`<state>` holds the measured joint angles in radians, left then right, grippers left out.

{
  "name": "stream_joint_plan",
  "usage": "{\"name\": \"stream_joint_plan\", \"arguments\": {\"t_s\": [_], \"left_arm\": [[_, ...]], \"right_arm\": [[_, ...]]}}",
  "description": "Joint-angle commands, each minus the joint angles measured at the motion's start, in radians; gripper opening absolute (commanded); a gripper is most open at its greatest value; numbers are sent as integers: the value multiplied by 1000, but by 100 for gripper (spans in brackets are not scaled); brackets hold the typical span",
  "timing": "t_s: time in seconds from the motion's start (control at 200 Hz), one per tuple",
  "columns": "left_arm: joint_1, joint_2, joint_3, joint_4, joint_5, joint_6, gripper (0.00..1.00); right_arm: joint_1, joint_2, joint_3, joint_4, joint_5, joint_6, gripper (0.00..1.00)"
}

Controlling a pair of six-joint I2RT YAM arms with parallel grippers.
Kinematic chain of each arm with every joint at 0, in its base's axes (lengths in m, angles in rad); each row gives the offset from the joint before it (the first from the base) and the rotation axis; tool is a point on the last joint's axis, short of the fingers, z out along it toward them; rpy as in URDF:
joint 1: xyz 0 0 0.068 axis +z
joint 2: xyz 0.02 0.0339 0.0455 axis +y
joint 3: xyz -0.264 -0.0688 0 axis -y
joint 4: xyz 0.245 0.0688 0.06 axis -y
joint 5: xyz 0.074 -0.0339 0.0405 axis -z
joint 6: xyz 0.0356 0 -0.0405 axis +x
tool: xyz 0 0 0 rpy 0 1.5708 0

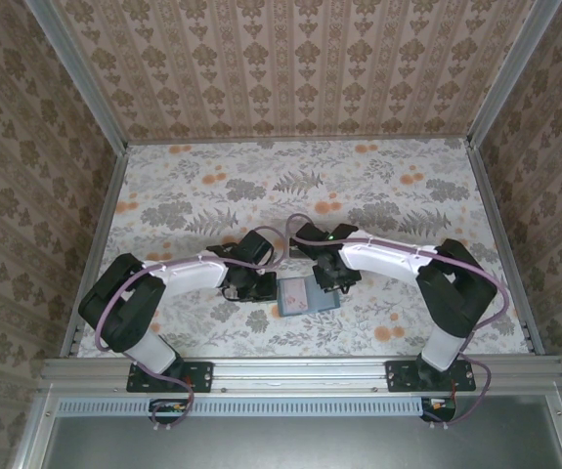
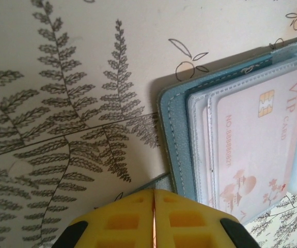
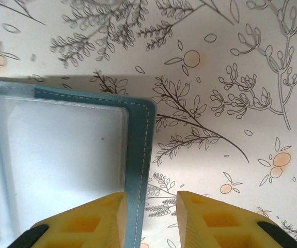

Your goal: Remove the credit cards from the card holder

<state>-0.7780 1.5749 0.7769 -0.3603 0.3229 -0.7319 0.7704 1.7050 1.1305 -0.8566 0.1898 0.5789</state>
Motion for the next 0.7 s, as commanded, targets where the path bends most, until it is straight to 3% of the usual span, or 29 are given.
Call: {"name": "stream_joint_plan", "arguments": {"t_s": [0.0,0.275,0.695], "left_arm": [[-9,-18,41,-63,-18,14,10],[-29,-17,87,-25,-5,-20,10],[-67,64,108,59,21,-64,8]], "right_arm": [[-8,-55,26,-10,-63,3,32],[-14,-98,23,72,-193,27,26],[-75,-39,-93,403,-534,127,18]]}}
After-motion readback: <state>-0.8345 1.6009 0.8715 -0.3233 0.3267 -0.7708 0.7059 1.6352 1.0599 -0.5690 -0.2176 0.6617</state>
